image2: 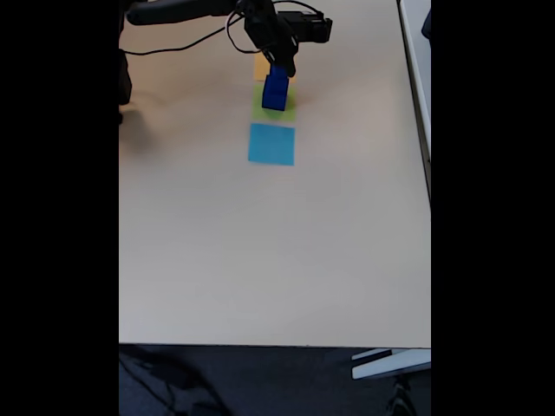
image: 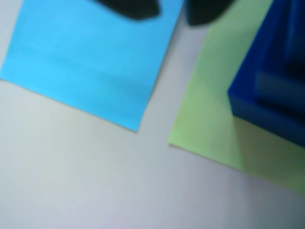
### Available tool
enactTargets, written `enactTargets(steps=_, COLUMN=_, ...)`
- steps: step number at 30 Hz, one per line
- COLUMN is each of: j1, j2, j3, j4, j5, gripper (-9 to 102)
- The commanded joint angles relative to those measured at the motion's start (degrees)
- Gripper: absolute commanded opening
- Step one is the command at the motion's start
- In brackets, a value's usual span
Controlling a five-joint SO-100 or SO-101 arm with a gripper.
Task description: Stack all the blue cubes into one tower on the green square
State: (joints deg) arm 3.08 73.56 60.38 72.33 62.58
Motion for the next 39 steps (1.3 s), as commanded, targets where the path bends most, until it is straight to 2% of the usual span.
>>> enactTargets(steps=1, j1=0.35, j2=6.06, j3=0.09, j4=-0.18, j5=0.88, gripper=0)
enactTargets(steps=23, j1=0.62, j2=9.84, j3=8.17, j4=-0.09, j5=2.02, gripper=0)
enactTargets(steps=39, j1=-0.62, j2=9.23, j3=8.53, j4=-0.35, j5=3.34, gripper=0)
